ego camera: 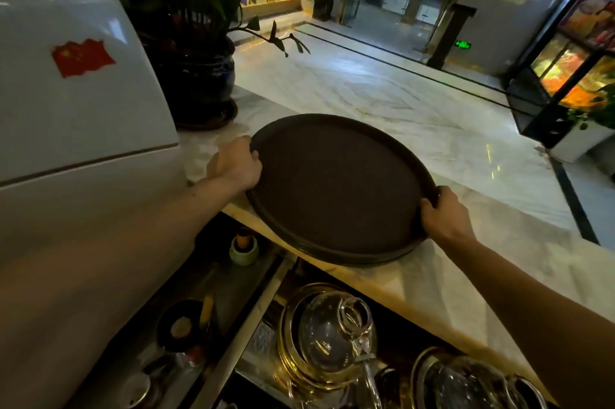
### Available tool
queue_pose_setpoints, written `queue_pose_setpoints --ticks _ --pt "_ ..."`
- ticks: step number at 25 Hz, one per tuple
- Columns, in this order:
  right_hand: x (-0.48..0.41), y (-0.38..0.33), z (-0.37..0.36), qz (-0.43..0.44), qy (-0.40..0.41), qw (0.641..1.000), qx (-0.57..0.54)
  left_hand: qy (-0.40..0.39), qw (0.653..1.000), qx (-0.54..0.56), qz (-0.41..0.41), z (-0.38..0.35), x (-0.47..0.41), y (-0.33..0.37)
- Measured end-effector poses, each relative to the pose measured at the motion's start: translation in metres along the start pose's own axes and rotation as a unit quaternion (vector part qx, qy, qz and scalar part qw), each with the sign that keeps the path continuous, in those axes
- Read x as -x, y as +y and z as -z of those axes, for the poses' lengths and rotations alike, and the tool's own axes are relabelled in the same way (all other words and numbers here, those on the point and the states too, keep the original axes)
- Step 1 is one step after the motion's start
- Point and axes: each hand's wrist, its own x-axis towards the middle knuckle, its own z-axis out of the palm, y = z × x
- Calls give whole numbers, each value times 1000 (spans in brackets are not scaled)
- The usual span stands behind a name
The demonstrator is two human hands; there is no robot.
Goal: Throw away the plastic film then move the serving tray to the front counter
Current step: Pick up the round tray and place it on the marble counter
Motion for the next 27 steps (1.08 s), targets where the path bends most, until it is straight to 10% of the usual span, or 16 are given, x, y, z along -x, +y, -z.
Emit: queue_pose_setpoints --ticks 27 --pt "39 -34 45 62 -87 981 160 -81 981 -158 -84 37 47 55"
